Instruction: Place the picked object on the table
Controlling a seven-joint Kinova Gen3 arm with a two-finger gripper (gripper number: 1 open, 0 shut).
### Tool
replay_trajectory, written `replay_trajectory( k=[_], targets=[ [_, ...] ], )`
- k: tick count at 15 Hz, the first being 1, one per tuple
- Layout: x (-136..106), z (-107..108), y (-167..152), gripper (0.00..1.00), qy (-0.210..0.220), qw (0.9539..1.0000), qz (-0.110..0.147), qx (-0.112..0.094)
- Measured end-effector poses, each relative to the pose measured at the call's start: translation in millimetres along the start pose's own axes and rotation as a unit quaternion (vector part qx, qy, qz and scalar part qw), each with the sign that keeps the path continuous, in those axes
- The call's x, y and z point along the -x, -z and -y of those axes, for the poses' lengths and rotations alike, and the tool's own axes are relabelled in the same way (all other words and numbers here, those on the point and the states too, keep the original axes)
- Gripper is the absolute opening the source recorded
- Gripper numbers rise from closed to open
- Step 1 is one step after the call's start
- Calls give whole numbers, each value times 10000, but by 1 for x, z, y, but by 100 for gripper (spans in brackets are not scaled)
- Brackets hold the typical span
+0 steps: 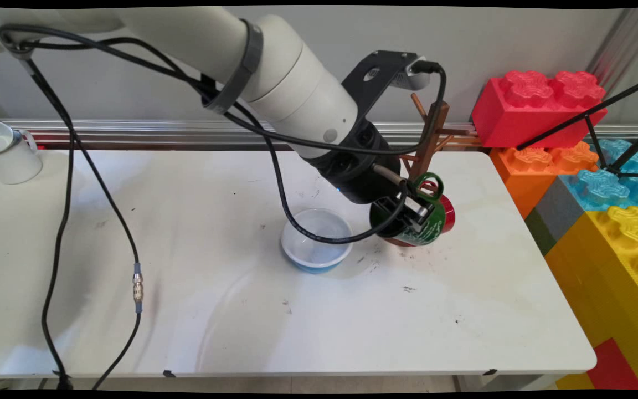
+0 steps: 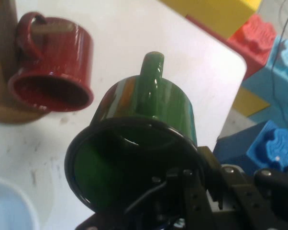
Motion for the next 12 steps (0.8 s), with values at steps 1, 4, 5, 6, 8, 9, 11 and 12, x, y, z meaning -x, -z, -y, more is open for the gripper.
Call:
replay_trajectory(
  k=[1, 4, 5, 6, 8, 9, 11, 12],
  targets=[
    [-2, -1, 0, 0, 4, 9999, 102, -80],
    [-5, -4, -2, 0, 12, 9990, 355, -278],
    [-6, -6, -3, 0, 18, 9984, 439, -345],
    [-6, -7, -3, 0, 22, 9980, 494, -387],
    [-8, -10, -5, 0, 33, 9969, 626, -484],
    [-9, -12, -7, 0, 34, 9961, 701, -539],
    [-10, -16, -10, 0, 2, 9938, 879, -673],
    [-10, -18, -12, 0, -19, 9927, 959, -731]
  ],
)
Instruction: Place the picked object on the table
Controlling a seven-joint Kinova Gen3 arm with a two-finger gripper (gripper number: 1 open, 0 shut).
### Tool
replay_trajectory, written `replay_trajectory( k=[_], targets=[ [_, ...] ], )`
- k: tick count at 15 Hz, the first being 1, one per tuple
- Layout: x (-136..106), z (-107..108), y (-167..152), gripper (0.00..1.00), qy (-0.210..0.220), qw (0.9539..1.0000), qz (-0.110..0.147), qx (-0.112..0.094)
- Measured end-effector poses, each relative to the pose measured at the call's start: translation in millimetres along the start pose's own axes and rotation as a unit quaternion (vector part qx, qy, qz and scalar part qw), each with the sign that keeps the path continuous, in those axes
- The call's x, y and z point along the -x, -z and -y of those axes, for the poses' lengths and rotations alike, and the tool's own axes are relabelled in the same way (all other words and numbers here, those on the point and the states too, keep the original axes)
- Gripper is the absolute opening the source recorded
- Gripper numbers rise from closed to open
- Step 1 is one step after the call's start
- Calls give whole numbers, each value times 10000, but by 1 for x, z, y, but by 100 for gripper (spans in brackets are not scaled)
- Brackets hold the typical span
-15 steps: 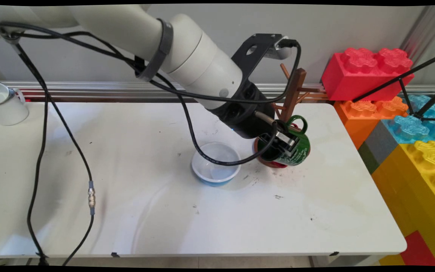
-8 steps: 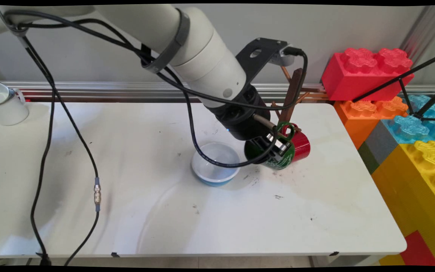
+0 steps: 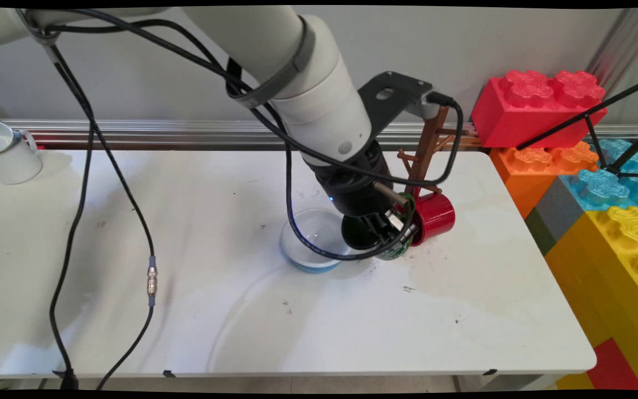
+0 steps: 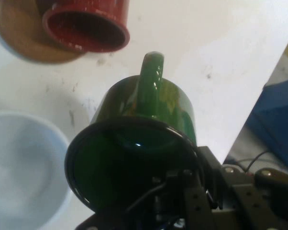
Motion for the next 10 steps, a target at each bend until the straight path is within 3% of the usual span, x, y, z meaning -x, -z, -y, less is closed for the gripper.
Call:
replay_trajectory(
  k=[10],
  targets=[
    [-12, -37, -47, 0, -67, 9948, 879, -512]
  ],
)
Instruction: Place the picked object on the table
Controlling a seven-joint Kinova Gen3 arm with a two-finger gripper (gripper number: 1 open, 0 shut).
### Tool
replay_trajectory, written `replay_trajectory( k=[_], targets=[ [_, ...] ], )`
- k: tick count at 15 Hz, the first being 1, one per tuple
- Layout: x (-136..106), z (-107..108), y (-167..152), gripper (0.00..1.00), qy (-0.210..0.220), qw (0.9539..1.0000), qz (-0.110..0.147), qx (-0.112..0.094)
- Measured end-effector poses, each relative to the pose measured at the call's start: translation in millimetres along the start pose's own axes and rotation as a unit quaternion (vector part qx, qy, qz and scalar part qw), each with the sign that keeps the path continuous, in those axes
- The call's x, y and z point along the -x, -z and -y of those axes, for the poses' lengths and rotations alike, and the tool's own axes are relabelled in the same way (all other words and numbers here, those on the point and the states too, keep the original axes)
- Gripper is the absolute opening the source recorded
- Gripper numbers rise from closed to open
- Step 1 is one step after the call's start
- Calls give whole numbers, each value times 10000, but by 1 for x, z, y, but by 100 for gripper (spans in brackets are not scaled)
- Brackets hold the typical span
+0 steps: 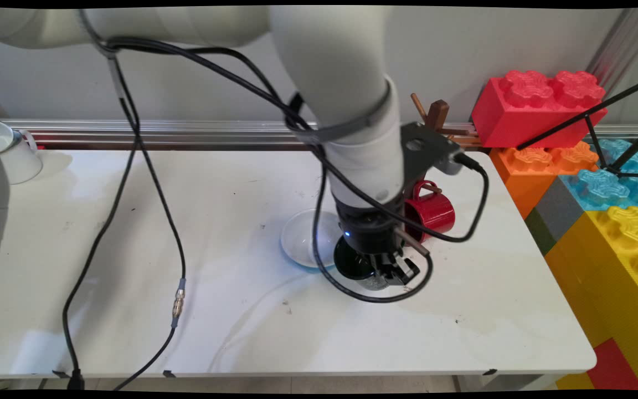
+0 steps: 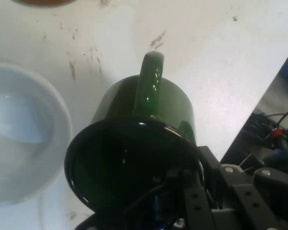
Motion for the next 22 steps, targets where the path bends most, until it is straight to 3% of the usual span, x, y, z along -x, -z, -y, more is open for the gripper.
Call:
replay_trajectory(
  k=[9, 15, 22],
  targets=[
    [-39, -18, -49, 0, 216, 9980, 540, -266],
    [-63, -27, -86, 0, 416, 9944, 922, -318],
    [-82, -29, -113, 0, 626, 9904, 1176, -369]
  ],
)
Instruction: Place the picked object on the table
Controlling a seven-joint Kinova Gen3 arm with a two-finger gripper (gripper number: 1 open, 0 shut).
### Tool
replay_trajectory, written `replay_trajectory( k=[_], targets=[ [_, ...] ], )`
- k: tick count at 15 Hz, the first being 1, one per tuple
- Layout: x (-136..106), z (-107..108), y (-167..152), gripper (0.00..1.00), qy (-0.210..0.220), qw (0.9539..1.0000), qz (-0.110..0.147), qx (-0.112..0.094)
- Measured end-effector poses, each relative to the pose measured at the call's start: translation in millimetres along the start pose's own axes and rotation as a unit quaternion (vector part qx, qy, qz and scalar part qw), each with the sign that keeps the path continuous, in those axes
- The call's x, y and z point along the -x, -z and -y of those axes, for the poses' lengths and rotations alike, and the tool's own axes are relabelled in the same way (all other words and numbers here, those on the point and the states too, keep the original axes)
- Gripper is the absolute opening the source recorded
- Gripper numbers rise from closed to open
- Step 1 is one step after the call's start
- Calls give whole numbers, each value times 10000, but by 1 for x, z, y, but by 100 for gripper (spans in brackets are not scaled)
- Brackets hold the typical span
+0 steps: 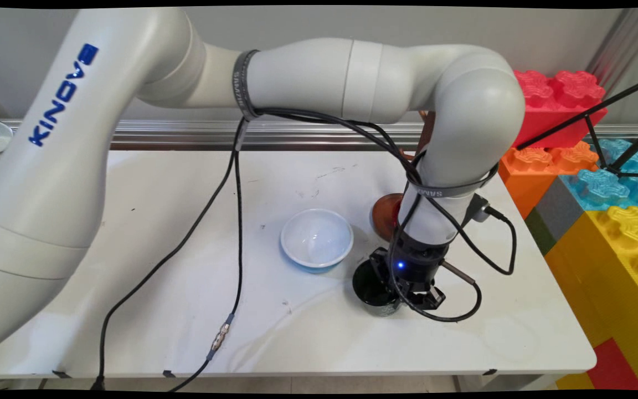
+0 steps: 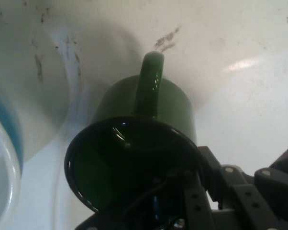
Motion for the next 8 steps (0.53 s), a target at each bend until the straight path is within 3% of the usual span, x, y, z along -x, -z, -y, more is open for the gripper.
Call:
replay_trajectory(
  k=[5, 6, 8],
  targets=[
    [-10, -3, -7, 0, 127, 9998, 120, -20],
    [-12, -3, -8, 100, 146, 9998, 136, -23],
    [-14, -3, -9, 100, 172, 9997, 157, -28]
  ],
)
